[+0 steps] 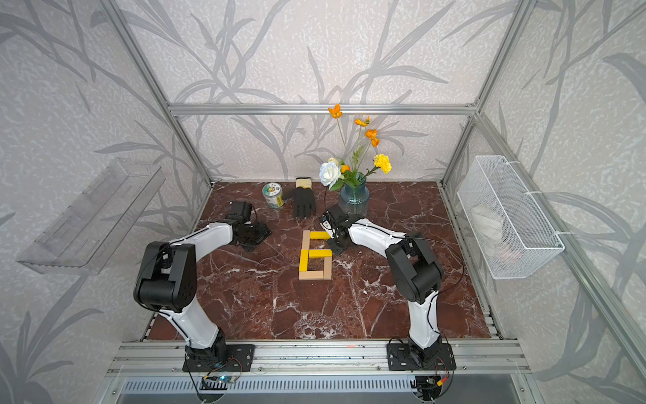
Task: Assemble the number 6 with building blocks
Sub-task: Adjust the building block at the center of the board.
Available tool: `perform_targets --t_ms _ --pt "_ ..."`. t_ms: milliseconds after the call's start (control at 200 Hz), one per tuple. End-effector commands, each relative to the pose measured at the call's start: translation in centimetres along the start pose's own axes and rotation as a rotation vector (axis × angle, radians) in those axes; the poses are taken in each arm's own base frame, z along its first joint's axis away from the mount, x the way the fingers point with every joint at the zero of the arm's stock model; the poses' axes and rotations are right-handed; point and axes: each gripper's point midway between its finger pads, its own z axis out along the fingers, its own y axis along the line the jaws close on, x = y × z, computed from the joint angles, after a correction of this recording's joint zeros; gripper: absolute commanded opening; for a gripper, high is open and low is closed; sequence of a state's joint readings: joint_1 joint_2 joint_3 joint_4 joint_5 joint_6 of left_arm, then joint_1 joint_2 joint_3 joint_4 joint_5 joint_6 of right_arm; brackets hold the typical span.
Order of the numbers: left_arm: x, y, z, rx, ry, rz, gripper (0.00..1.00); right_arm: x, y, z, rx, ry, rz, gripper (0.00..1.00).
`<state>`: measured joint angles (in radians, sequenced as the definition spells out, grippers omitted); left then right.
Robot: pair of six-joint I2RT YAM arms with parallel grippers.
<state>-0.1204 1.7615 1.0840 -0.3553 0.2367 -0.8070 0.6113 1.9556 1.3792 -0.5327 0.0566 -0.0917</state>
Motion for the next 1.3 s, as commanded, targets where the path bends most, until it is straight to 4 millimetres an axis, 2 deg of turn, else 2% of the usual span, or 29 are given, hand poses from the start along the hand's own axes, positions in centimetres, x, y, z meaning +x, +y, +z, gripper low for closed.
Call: perform_targets --t_ms 0,165,310,705,1295 --pt "1.8 -0.6 0.4 -0.045 0.047 0.07 0.46 0.7 0.5 0.2 -0.023 0.017 0.019 0.0" --pt "3.6 -1.4 0.7 -0.073 0.086 0.155 0.13 0.9 0.6 0.1 -0.024 0.018 0.021 0.0" --pt "4.8 -2.0 1.0 -0.111 0.13 0.234 0.03 1.2 0.8 0.1 -0.035 0.025 0.025 0.0" --pt "6.9 -3.0 2.0 -0.115 0.192 0.277 0.02 2.2 1.1 0.3 -0.043 0.033 0.025 0.0" --pt "8.5 -4.3 2.8 -0.087 0.25 0.307 0.01 1.4 1.6 0.7 -0.057 0.02 0.022 0.0"
